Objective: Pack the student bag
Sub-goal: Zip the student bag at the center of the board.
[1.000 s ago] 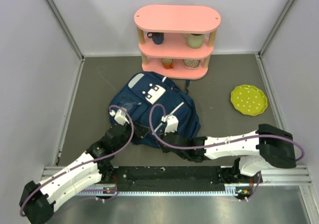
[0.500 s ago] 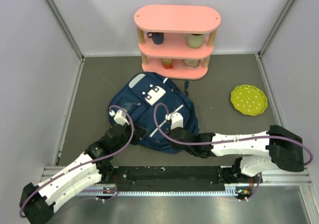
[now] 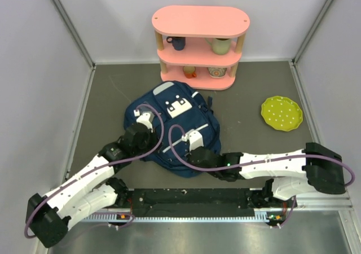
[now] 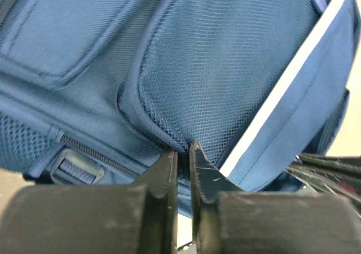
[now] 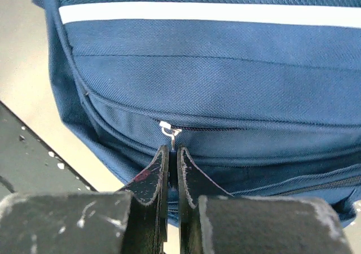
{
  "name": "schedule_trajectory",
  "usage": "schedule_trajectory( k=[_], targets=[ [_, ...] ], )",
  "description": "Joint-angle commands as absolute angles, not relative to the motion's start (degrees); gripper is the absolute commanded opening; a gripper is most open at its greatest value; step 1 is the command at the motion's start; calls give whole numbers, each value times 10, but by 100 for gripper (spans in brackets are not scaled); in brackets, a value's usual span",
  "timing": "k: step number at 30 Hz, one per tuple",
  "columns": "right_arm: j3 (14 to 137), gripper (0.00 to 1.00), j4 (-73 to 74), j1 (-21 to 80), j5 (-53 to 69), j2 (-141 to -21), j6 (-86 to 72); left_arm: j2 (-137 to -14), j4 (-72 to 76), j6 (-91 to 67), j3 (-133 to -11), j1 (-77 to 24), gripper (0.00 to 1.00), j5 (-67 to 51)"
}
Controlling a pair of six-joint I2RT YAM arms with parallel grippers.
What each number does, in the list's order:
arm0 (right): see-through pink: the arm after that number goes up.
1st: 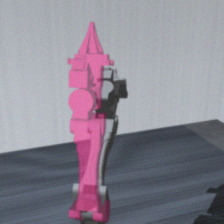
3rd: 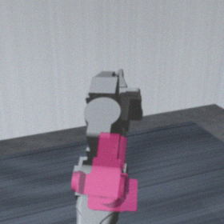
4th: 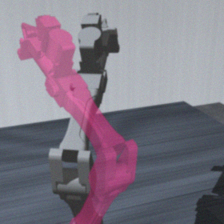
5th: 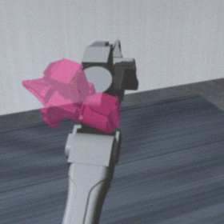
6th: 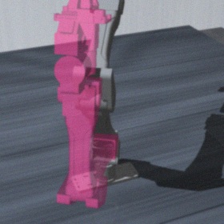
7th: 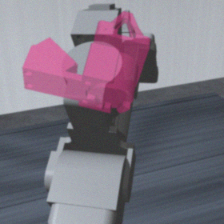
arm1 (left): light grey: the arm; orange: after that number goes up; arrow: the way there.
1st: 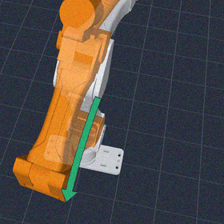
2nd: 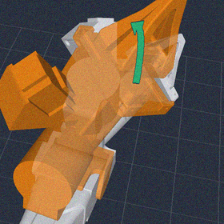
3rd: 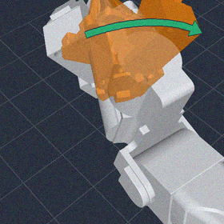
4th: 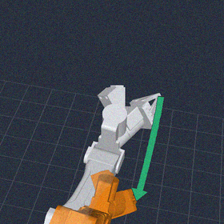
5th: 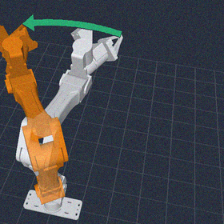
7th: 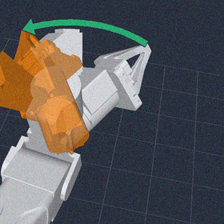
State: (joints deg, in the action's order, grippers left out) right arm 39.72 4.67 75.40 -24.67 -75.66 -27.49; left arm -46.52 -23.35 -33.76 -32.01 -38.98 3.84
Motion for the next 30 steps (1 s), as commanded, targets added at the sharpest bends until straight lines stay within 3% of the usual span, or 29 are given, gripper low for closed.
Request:
schedule_trajectory(
  k=[1, 2, 3, 5, 11, 16, 20, 25, 27, 28, 30],
  targets=[
    [446, 0, 35, 786, -256, -794, -277, -472, -267, -273, -360, -333, 26, 41],
    [455, 0, 33, 788, -256, -802, -284, -467, -271, -286, -359, -323, 42, 36],
    [460, 0, 26, 790, -258, -817, -294, -458, -270, -300, -347, -323, 69, 26],
    [462, 0, 25, 791, -271, -826, -312, -416, -268, -357, -328, -323, 81, 3],
    [455, 0, 4, 791, -286, -830, -334, -252, -179, -552, -178, -325, 87, -86],
    [445, 0, -13, 786, -289, -821, -345, -183, -155, -638, -107, -336, 87, -76],
    [433, 0, -28, 781, -281, -810, -353, -183, -82, -679, -77, -354, 86, -48],
    [431, 0, -29, 780, -278, -805, -359, -235, -13, -711, -78, -405, 78, -5],
    [429, 0, -30, 780, -274, -803, -363, -274, -5, -711, -87, -424, 69, 30],
    [428, 0, -30, 780, -273, -803, -363, -287, 14, -708, -89, -437, 52, 36],
    [427, 0, -30, 780, -270, -802, -362, -320, 18, -689, -97, -441, 32, 49]
  ],
)
